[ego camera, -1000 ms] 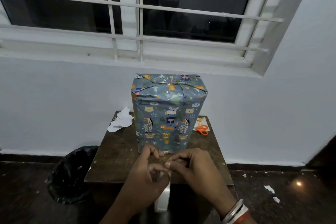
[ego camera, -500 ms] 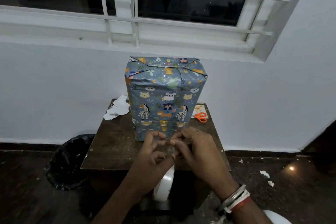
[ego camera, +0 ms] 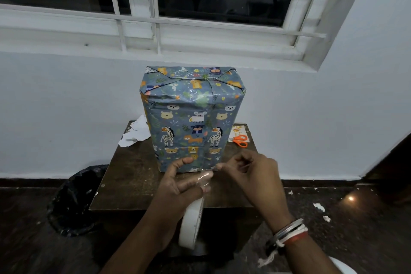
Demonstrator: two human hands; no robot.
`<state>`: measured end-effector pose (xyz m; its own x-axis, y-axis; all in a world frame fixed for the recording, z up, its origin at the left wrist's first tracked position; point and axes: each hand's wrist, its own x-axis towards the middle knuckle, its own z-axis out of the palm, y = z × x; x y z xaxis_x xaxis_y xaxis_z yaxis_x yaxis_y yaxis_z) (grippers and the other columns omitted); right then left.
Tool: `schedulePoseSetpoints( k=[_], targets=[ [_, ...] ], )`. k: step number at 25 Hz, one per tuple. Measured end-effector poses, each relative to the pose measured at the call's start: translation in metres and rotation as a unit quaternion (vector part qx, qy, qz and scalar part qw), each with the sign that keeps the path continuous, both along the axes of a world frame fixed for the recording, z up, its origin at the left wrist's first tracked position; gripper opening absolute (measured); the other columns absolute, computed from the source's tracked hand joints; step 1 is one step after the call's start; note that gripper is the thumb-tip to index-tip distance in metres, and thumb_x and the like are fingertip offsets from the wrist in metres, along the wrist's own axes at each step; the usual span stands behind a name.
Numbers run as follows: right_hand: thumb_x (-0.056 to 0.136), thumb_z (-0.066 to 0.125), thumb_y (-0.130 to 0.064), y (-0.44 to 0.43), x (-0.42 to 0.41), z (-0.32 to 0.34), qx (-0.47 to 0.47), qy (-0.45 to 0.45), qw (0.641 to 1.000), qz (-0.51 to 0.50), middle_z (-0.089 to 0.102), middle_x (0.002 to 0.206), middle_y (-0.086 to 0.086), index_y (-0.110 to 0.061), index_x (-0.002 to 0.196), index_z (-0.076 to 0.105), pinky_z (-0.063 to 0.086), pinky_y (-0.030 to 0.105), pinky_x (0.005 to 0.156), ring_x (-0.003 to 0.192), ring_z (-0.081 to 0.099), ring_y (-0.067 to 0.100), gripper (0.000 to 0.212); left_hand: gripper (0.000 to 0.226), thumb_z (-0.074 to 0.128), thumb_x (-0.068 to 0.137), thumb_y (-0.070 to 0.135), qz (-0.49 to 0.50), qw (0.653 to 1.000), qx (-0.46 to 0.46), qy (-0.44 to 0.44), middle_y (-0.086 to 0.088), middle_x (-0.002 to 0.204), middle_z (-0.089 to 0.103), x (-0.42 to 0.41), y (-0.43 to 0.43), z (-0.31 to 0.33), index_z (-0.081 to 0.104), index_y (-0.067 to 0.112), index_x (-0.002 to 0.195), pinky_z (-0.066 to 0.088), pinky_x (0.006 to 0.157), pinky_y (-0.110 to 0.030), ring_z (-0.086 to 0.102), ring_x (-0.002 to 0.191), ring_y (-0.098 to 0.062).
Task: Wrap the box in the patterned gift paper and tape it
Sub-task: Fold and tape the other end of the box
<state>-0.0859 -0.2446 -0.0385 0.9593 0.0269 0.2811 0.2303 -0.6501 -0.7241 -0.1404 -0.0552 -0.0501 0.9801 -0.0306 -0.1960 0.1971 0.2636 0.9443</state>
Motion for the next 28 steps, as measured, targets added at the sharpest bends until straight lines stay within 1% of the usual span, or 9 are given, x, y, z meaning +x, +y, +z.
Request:
schedulePoseSetpoints(
  k=[2, 4, 6, 8, 10, 13, 18, 23, 28],
  targets=[
    [0.080, 0.083, -0.047, -0.023, 0.022, -0.005, -0.041, 0.029, 0.998, -0.030, 0.069, 0.068, -0.016, -0.029, 0.076, 0.072, 0.044, 0.013, 0.060, 0.066, 0.064, -0.002, 0.022, 0.063, 0.069, 0.086, -0.007, 0.004, 1.000, 0.010, -0.002, -0.008, 0.111, 0.078, 0.002, 0.005, 0.002, 0.048, 0.027, 0.135, 0.054, 0.091, -0.039, 0.073, 0.106, -0.026],
    [0.089, 0.078, -0.037, -0.038, 0.050, -0.017, -0.072, 0.040, 0.995, -0.058, 0.072, 0.082, -0.016, -0.030, 0.095, 0.074, 0.044, 0.019, 0.067, 0.074, 0.066, 0.001, 0.011, 0.063, 0.071, 0.084, -0.001, 0.011, 1.000, 0.008, -0.004, -0.005, 0.112, 0.078, 0.006, 0.010, 0.005, 0.051, 0.030, 0.136, 0.056, 0.085, -0.034, 0.073, 0.106, -0.023],
    [0.096, 0.069, -0.024, -0.042, 0.082, -0.031, -0.094, 0.041, 0.992, -0.080, 0.076, 0.102, -0.007, -0.028, 0.115, 0.072, 0.048, 0.026, 0.078, 0.090, 0.072, 0.016, 0.020, 0.063, 0.073, 0.079, 0.007, 0.011, 1.000, -0.011, -0.005, -0.006, 0.112, 0.078, 0.008, 0.011, 0.008, 0.056, 0.033, 0.133, 0.059, 0.073, -0.029, 0.075, 0.102, -0.024],
    [0.099, 0.063, -0.014, -0.040, 0.110, -0.041, -0.121, 0.038, 0.989, -0.080, 0.074, 0.119, 0.002, -0.026, 0.128, 0.068, 0.053, 0.035, 0.092, 0.107, 0.070, 0.026, 0.032, 0.067, 0.074, 0.073, 0.013, 0.003, 1.000, -0.010, -0.006, -0.007, 0.112, 0.078, 0.010, 0.012, 0.007, 0.058, 0.034, 0.133, 0.060, 0.073, -0.030, 0.073, 0.105, -0.029],
    [0.098, 0.063, -0.010, -0.036, 0.134, -0.051, -0.177, 0.038, 0.982, -0.058, 0.071, 0.127, 0.009, -0.025, 0.137, 0.062, 0.053, 0.041, 0.097, 0.113, 0.066, 0.032, 0.042, 0.067, 0.074, 0.077, 0.006, -0.005, 1.000, 0.009, -0.012, -0.007, 0.113, 0.077, 0.012, 0.013, 0.001, 0.057, 0.032, 0.136, 0.059, 0.082, -0.030, 0.072, 0.110, -0.029],
    [0.098, 0.059, -0.010, -0.030, 0.154, -0.062, -0.280, 0.067, 0.957, -0.015, 0.067, 0.133, 0.014, -0.030, 0.147, 0.051, 0.052, 0.045, 0.099, 0.117, 0.063, 0.035, 0.053, 0.059, 0.066, 0.089, -0.006, -0.013, 0.999, 0.035, -0.021, -0.011, 0.111, 0.077, 0.014, 0.015, -0.006, 0.058, 0.029, 0.136, 0.059, 0.081, -0.026, 0.073, 0.107, -0.025],
    [0.097, 0.058, -0.007, -0.028, 0.166, -0.062, -0.303, 0.083, 0.949, 0.005, 0.065, 0.134, 0.015, -0.027, 0.141, 0.059, 0.051, 0.044, 0.103, 0.118, 0.062, 0.035, 0.048, 0.051, 0.069, 0.083, 0.013, -0.005, 0.998, 0.043, -0.039, -0.012, 0.107, 0.078, 0.018, 0.016, -0.007, 0.060, 0.026, 0.132, 0.057, 0.081, -0.027, 0.075, 0.091, -0.022],
    [0.096, 0.064, -0.008, -0.026, 0.166, -0.059, -0.297, 0.096, 0.950, -0.011, 0.068, 0.128, 0.015, -0.023, 0.132, 0.066, 0.053, 0.042, 0.101, 0.113, 0.065, 0.033, 0.040, 0.038, 0.061, 0.094, 0.000, 0.002, 0.998, 0.046, -0.036, -0.015, 0.106, 0.078, 0.019, 0.016, -0.010, 0.063, 0.017, 0.127, 0.059, 0.079, -0.029, 0.075, 0.089, -0.026],
    [0.096, 0.069, -0.013, -0.023, 0.160, -0.051, -0.309, 0.124, 0.943, -0.014, 0.069, 0.128, 0.015, -0.013, 0.134, 0.066, 0.051, 0.039, 0.101, 0.116, 0.064, 0.032, 0.038, 0.045, 0.067, 0.080, 0.012, 0.007, 0.999, 0.014, -0.040, -0.016, 0.109, 0.077, 0.018, 0.017, -0.005, 0.064, 0.019, 0.125, 0.058, 0.078, -0.030, 0.074, 0.084, -0.023]
  ],
)
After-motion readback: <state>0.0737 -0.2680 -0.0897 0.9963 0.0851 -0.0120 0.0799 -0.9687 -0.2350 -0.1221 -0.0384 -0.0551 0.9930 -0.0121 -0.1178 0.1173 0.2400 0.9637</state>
